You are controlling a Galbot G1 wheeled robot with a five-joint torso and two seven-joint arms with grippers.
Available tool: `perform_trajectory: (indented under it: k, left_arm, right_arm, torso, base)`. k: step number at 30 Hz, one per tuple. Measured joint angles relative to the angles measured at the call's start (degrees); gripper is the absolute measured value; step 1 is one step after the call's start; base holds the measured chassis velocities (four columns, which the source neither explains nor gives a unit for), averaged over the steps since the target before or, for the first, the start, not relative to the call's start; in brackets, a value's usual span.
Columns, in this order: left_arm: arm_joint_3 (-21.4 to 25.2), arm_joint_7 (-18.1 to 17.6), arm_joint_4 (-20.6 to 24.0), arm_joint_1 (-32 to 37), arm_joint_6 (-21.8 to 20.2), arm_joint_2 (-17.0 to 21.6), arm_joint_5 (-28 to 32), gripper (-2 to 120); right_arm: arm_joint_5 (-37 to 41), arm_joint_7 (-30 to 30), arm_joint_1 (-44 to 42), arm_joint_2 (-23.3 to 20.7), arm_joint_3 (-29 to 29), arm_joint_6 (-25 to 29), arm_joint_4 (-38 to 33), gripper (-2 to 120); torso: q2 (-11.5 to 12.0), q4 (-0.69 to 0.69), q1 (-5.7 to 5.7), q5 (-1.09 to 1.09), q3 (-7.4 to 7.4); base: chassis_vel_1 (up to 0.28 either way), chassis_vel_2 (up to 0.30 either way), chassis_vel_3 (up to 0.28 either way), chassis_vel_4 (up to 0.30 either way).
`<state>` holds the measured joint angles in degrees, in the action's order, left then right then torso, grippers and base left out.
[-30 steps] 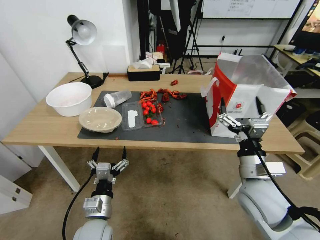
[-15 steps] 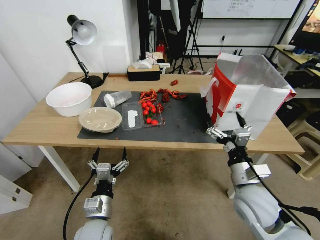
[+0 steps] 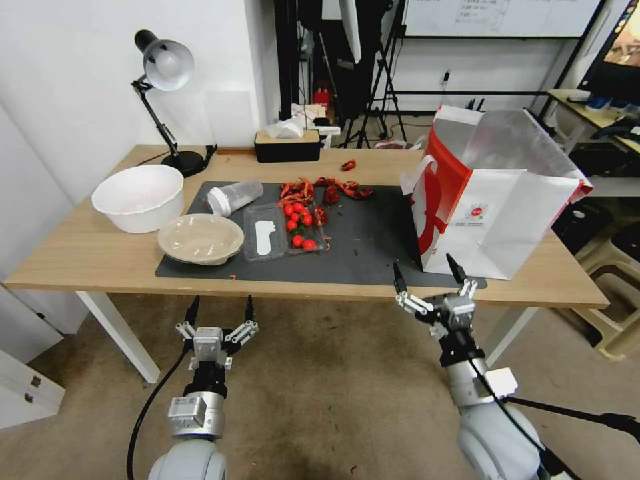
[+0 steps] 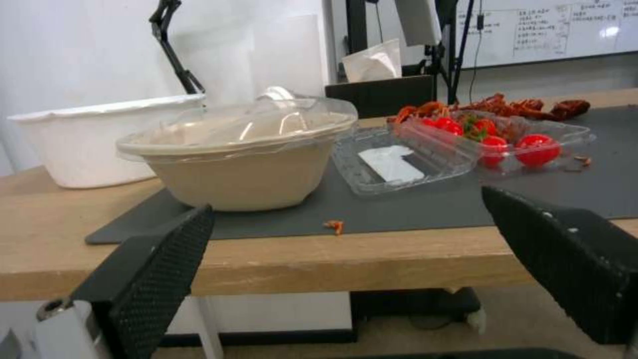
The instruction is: Pick up the trash from the table and place it into the takeout bag.
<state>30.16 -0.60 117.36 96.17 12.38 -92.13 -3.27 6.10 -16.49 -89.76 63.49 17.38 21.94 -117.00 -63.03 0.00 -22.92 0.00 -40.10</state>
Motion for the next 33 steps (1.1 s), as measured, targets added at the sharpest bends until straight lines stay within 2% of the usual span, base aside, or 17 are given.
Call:
perform_trajectory:
  k: [12, 31, 33]
  left_arm:
    - [0.0, 0.0, -0.1, 0.0, 0.1, 0.0, -0.4, 100]
    - [0.2, 0.1, 0.2, -0.5, -0.1, 0.0, -0.3, 100]
    - [0.2, 0.2, 0.3, -1.2, -0.7, 0.0, 1.3, 100]
  right_arm:
    - [-0.6, -5.1, -5.0, 1.9, 0.1, 2.2, 1.8, 100]
    - [-0.1, -5.2, -4.6, 1.7, 0.6, 2.5, 2.3, 100]
    - [-0.1, -5.3, -4.6, 1.8, 0.7, 2.5, 2.3, 100]
  torso:
    - [0.0, 0.00, 0.00, 0.00, 0.00]
    - [0.0, 0.00, 0.00, 0.00, 0.00]
    - [0.0, 0.00, 0.00, 0.00, 0.00]
  base:
    - [0.000, 0.000, 0.000, 0.000]
    - [0.000, 0.000, 0.000, 0.000]
    - [0.000, 0.000, 0.000, 0.000]
